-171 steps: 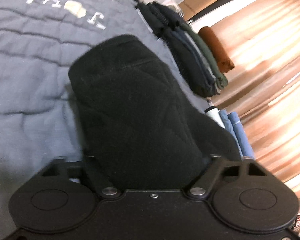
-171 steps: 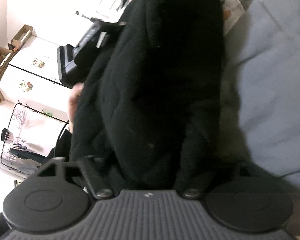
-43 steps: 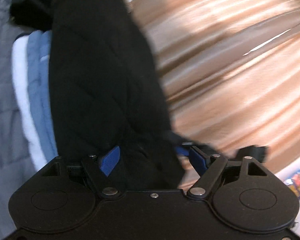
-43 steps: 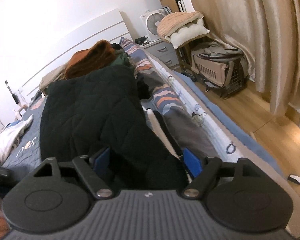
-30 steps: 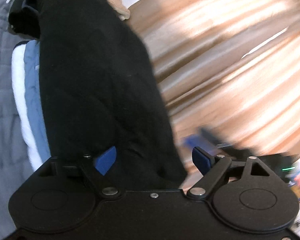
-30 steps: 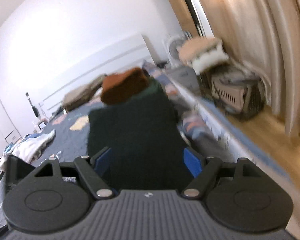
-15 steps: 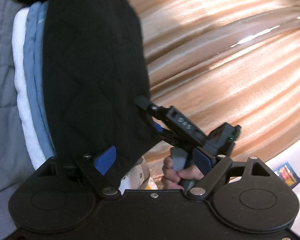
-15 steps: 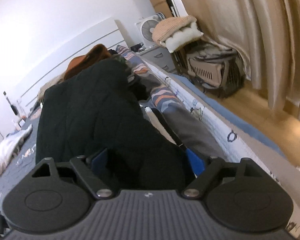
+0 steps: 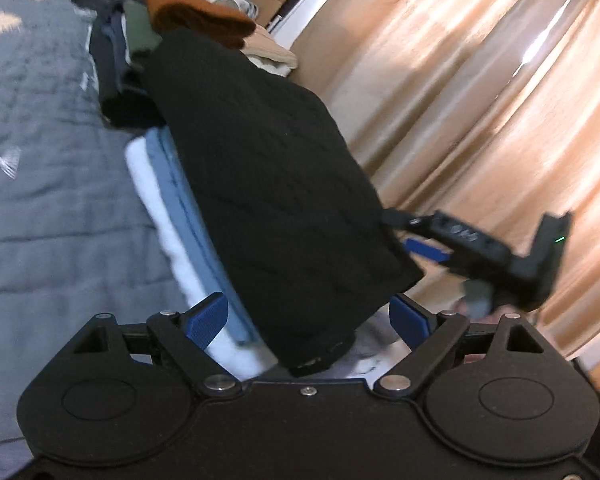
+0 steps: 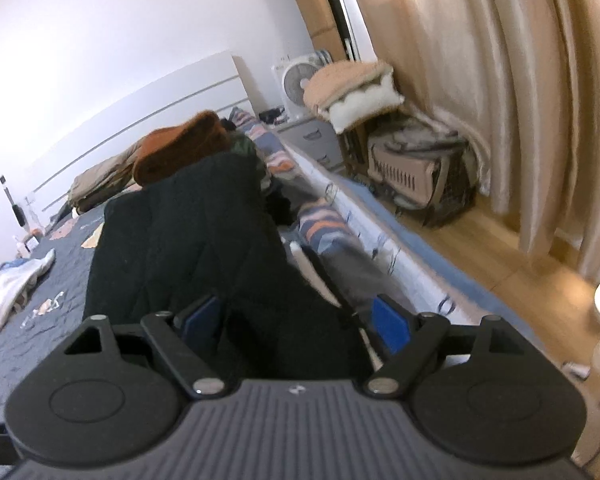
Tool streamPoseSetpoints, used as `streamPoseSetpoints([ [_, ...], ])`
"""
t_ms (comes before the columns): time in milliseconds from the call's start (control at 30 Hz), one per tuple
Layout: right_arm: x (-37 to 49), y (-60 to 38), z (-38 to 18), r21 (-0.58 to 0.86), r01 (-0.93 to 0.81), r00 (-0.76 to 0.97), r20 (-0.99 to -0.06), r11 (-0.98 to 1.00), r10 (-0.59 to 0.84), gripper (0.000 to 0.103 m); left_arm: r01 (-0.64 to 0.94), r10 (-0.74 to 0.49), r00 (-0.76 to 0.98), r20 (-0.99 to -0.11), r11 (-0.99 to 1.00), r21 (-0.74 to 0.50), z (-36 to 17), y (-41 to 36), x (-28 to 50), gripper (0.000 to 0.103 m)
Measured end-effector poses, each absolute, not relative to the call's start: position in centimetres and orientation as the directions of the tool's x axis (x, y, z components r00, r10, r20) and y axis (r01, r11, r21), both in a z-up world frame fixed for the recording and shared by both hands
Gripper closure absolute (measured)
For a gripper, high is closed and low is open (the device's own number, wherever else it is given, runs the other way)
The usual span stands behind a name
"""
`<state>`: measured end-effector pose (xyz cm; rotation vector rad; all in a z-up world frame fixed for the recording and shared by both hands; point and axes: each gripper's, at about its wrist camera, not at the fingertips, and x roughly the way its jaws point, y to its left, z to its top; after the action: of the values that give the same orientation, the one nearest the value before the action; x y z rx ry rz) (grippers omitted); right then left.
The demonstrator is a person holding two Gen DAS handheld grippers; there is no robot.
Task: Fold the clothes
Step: 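Lower the folded jacket onto the stack of folded shirts with both grippers, then open both grippers and withdraw them from the stacked jacket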
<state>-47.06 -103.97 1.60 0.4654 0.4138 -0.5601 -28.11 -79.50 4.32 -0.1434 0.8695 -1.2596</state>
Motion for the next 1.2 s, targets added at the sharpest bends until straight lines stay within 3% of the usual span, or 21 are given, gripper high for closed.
streamPoseSetpoints([
  [333, -48.5, -99.8, 6.7, 0.311, 0.501, 0.832, -0.429, 0.807, -0.351, 0.02, 0.819, -0.859, 0.133, -0.494, 0.376, -0.434, 7.2, -76.6, -29.7, 0.01],
  [533, -49.0, -96.5, 7.3, 0.307, 0.515, 0.808, -0.484, 0.801, -0.335, 0.018, 0.832, -0.827, 0.219, -0.517, 0.435, -0.344, 8.6, -75.8, -29.9, 0.0],
  [800, -49.2, -94.4, 7.3, 0.297, 0.566, 0.748, -0.577, 0.769, -0.328, 0.017, 0.863, -0.753, 0.203, -0.626, 0.44, -0.249, 9.3, -76.7, -30.1, 0.0],
  [1200, -49.2, -90.3, 9.1, 0.2, 0.579, 0.678, -0.657, 0.79, -0.33, 0.016, 0.886, -0.691, 0.32, -0.648, 0.461, -0.054, 12.5, -76.4, -32.7, 0.0],
])
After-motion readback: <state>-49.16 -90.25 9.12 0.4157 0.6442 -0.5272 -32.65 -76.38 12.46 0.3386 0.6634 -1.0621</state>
